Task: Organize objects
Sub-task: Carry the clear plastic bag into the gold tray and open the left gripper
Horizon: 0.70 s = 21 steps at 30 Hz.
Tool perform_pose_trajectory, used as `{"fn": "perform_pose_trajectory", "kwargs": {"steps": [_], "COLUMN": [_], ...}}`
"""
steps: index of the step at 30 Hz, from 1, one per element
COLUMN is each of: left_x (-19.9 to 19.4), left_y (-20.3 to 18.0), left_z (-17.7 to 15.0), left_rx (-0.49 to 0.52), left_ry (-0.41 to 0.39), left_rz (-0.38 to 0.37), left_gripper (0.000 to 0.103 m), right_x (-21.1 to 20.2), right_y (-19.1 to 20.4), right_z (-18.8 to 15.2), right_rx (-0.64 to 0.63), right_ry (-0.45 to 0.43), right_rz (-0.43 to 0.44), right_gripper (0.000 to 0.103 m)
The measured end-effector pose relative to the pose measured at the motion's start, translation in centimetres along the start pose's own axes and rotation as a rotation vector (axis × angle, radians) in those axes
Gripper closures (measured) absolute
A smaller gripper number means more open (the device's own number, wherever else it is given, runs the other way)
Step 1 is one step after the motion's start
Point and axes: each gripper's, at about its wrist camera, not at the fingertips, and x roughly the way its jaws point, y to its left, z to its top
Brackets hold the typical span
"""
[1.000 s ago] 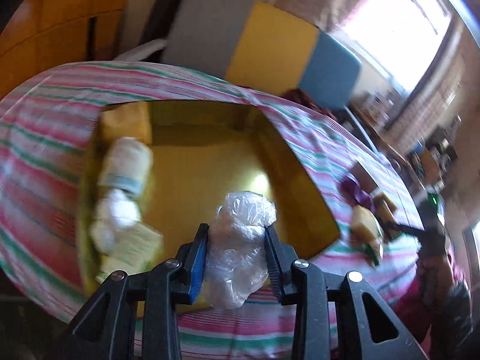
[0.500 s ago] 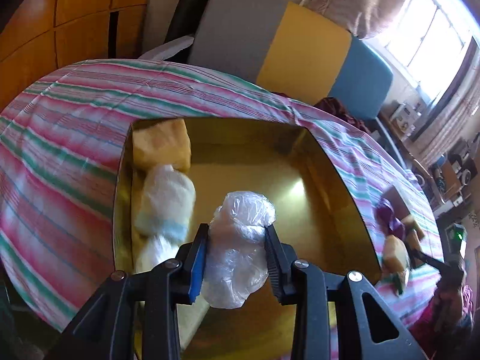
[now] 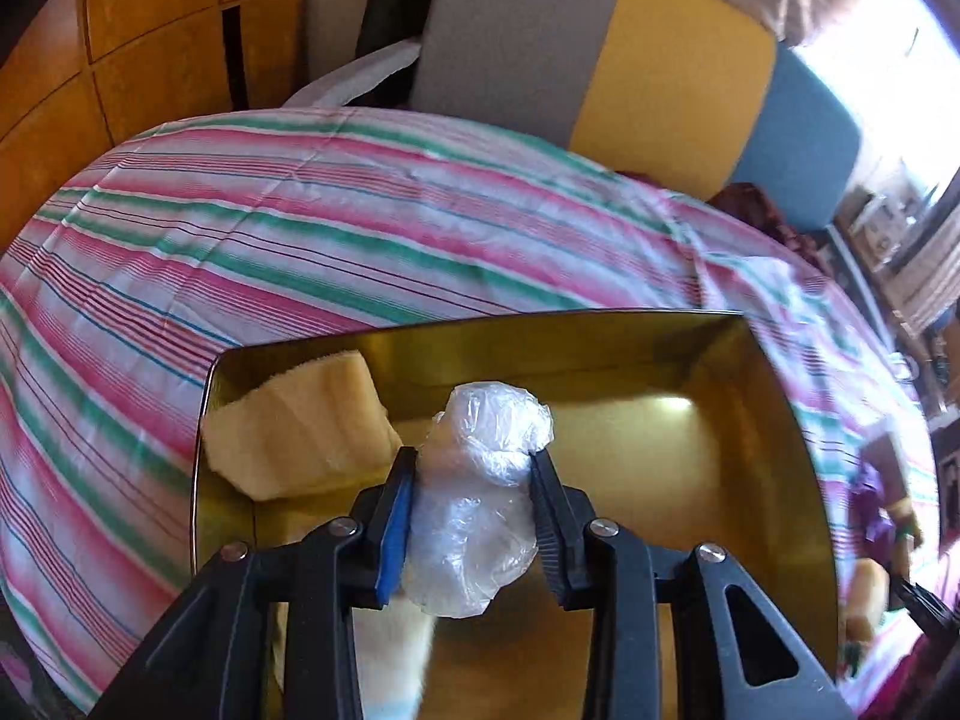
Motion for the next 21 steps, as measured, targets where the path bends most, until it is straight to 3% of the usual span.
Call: {"fn": "perform_pose_trajectory", "kwargs": {"steps": [3, 10, 21], "left_x": [1.4, 2.4, -0.5], "left_y": [0.6, 0.5, -0.2], "left_z": [0.5, 0.4, -0.8], "left_rx": [-0.01, 0.006, 0.03], "left_ry": [0.012, 0.037, -0.002], "left_rz": [0.04, 0.037, 0.055], "left_gripper": [0.067, 0.058, 0.055], "right_x": [0.1, 0.3, 0.3], "right_y": [0.1, 0.1, 0.0], "right_z": [0.1, 0.1, 0.1], "right_rx": [-0.003, -0.006, -0.004], "right_ry": [0.001, 0.006, 0.008], "right_rz": [0.001, 0.002, 0.003], "right_gripper": [0.064, 0.064, 0.063]}}
